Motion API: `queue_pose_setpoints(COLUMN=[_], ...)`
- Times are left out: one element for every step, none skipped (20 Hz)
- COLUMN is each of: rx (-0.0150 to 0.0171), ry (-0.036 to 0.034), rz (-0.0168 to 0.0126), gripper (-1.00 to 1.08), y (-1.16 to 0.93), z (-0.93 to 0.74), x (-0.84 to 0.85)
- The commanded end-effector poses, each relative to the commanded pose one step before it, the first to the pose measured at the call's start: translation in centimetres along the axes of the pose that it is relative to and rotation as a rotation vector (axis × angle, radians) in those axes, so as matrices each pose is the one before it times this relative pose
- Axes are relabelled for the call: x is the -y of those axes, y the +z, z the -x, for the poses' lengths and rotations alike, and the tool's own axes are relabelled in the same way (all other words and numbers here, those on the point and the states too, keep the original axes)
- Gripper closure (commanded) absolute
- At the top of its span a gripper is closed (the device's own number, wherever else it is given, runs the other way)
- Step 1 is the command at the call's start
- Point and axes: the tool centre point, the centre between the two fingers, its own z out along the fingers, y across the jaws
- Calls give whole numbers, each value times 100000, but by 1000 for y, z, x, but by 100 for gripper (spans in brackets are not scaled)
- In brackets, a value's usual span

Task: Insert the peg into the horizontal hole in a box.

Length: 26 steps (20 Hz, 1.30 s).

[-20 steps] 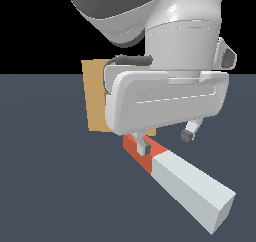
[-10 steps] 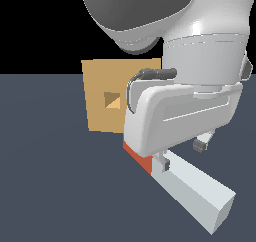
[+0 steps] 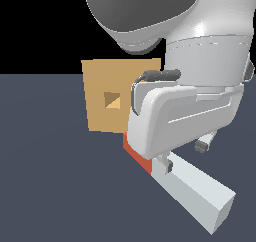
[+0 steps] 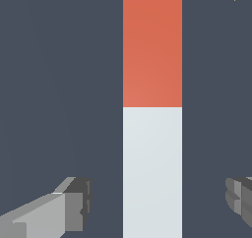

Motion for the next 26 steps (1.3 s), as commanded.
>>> queue_pose_setpoints(rx=[-5, 0, 0, 0, 0, 0, 0, 0, 0, 15, 0, 0, 0, 0, 0, 0, 0, 0, 0, 0, 0, 0, 0, 0, 0, 0], ry=[13, 0, 0, 0, 0, 0, 0, 0, 0, 67, 0, 0, 0, 0, 0, 0, 0, 0, 0, 0, 0, 0, 0, 0, 0, 0], rz=[-12, 0, 0, 0, 0, 0, 0, 0, 0, -1, 0, 0, 0, 0, 0, 0, 0, 0, 0, 0, 0, 0, 0, 0, 0, 0], gripper=[-92, -92, -92, -92, -92, -92, -92, -92, -92, -92, -92, -92, -92, -92, -92, -92, -92, -92, -92, 108, 108, 108, 108, 108, 108, 108], y=[48, 119, 198, 276, 354, 431, 506, 579, 620, 540, 461, 376, 290, 204, 119, 33, -53, -85, -32, 0, 0, 0, 0, 0, 0, 0], z=[1, -3, -6, -8, -12, -15, -19, -24, -27, 12, -19, -13, -6, 2, 10, 19, 28, 24, 8, 0, 0, 0, 0, 0, 0, 0], x=[8, 0, 1, 2, 4, 6, 9, 12, 15, 45, 10, 5, -2, -9, -17, -25, -33, -27, -9, 0, 0, 0, 0, 0, 0, 0])
